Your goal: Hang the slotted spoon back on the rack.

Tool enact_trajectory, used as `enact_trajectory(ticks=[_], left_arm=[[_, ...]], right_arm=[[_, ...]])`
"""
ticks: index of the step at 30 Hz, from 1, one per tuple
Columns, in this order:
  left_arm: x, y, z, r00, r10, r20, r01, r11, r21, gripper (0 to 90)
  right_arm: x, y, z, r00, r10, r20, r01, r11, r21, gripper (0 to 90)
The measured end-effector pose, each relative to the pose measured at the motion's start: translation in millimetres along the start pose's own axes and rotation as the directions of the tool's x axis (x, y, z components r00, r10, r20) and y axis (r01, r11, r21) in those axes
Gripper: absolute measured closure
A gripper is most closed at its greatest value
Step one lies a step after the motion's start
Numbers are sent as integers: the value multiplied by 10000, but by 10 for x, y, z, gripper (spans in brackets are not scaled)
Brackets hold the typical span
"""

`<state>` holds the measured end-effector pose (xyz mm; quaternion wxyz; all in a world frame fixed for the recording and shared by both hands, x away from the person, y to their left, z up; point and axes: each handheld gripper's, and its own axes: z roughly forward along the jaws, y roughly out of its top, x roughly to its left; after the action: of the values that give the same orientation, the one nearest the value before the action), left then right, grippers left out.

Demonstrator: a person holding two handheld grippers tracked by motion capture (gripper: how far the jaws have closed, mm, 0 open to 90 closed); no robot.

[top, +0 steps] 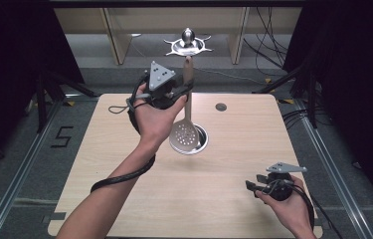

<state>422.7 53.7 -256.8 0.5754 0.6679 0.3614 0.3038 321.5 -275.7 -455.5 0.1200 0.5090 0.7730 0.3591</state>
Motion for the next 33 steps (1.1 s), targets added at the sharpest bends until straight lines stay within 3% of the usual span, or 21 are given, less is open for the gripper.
enact_trajectory(ticks=[5,7,9,10,16,17,18,21,24,25,26,33], left_arm=[[-8,6,15,10000,-76,-23,76,10000,-8,683],[-17,8,21,9999,-119,-66,119,9999,-9,683],[-20,11,27,9999,-140,-81,140,9999,-2,683],[-16,13,30,9999,-136,-82,136,9999,21,683],[-16,18,52,9998,-140,-145,141,9999,49,683],[-17,16,53,9998,-132,-151,132,9999,47,683],[-19,14,56,9998,-122,-150,123,9999,46,683],[-5,10,61,9999,90,-144,-90,10000,-14,683],[-6,8,59,9999,87,-131,-88,10000,-30,683],[-17,1,56,9999,-94,-119,94,10000,28,683],[-16,-1,55,9999,-70,-114,70,10000,31,683],[-23,-43,32,9999,26,-166,-29,9999,-161,682]], right_arm=[[-1,-1,5,10000,-18,-15,18,10000,-37,480],[-29,4,5,9988,-458,156,461,9988,-151,480],[-27,5,1,9988,-457,173,460,9989,-131,480],[-3,0,-1,9999,-125,66,125,9999,-34,480],[-4,0,-1,9999,-115,65,115,9999,-9,480],[-19,1,3,9996,-287,86,288,9995,-88,480],[4,-2,-1,10000,0,40,0,10000,-11,480],[-7,-3,-1,9999,-148,38,148,9999,-16,480],[-1,-2,0,9999,-99,35,99,9999,-19,480],[-2,0,-2,9999,-139,65,139,9999,3,480],[-16,-7,9,9992,-394,113,395,9992,-107,480],[-15,-12,23,9992,-400,81,401,9989,-243,479]])
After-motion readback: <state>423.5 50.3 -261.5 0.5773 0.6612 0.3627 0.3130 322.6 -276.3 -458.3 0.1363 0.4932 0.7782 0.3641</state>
